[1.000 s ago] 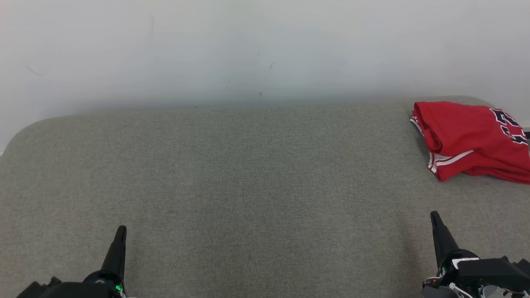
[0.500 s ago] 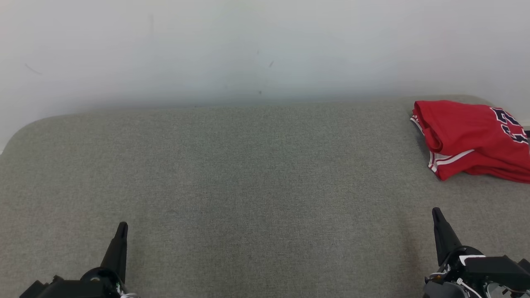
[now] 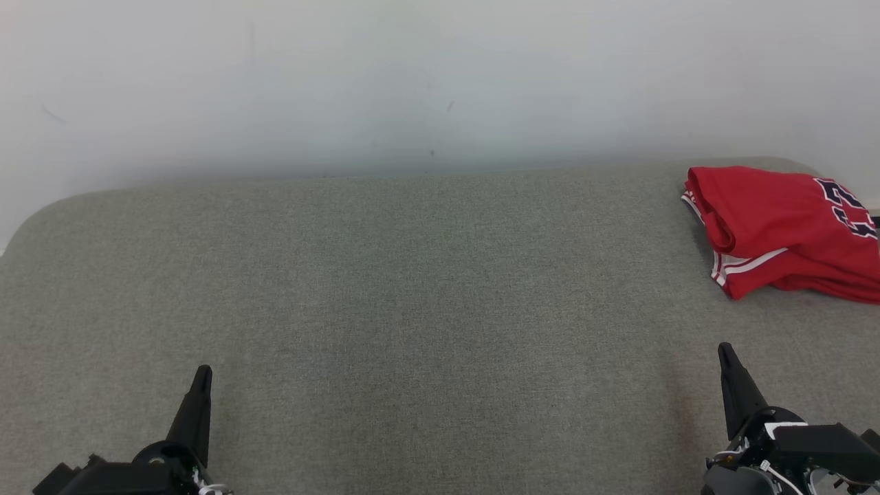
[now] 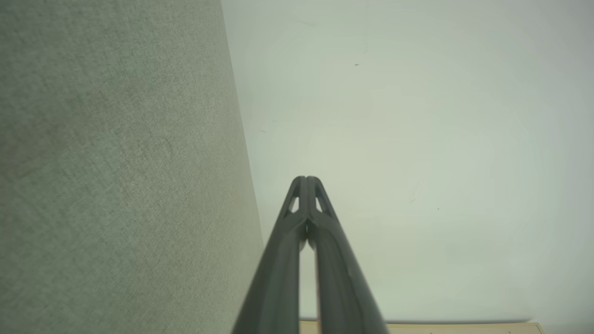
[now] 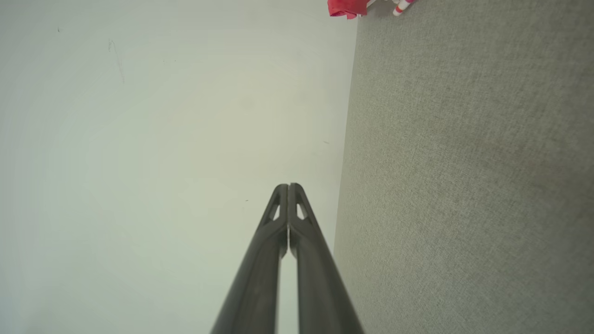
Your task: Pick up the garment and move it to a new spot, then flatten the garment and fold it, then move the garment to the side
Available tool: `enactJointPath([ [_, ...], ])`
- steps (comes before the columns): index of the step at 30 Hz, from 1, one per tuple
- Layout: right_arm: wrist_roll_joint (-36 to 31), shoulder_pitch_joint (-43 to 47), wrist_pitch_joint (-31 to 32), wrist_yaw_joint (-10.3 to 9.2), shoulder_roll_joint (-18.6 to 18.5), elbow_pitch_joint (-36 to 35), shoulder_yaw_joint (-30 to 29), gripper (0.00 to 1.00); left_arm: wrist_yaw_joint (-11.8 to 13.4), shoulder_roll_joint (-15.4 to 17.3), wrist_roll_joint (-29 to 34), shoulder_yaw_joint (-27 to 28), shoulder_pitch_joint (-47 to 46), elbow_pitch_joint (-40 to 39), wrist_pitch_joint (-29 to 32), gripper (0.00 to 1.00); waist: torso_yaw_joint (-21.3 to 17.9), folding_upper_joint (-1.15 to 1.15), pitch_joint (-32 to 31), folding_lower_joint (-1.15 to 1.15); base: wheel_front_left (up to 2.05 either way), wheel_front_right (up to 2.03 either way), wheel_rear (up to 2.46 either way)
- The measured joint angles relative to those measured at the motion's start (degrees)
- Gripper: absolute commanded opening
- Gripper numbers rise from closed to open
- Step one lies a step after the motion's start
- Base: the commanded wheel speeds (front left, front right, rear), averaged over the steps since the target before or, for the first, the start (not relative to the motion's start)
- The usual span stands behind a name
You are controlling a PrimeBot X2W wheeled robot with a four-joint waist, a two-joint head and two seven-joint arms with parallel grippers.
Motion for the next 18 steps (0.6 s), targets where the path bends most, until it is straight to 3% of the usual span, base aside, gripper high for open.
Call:
enactJointPath([
  [18, -0.01, -0.12, 0.11, 0.00, 0.11, 0.00, -0.16, 0.00, 0.00, 0.00, 0.00, 0.00, 0.00, 0.00, 0.00, 0.00, 0.00, 0.00, 0.00, 0.00, 0.00, 0.00, 0.00],
])
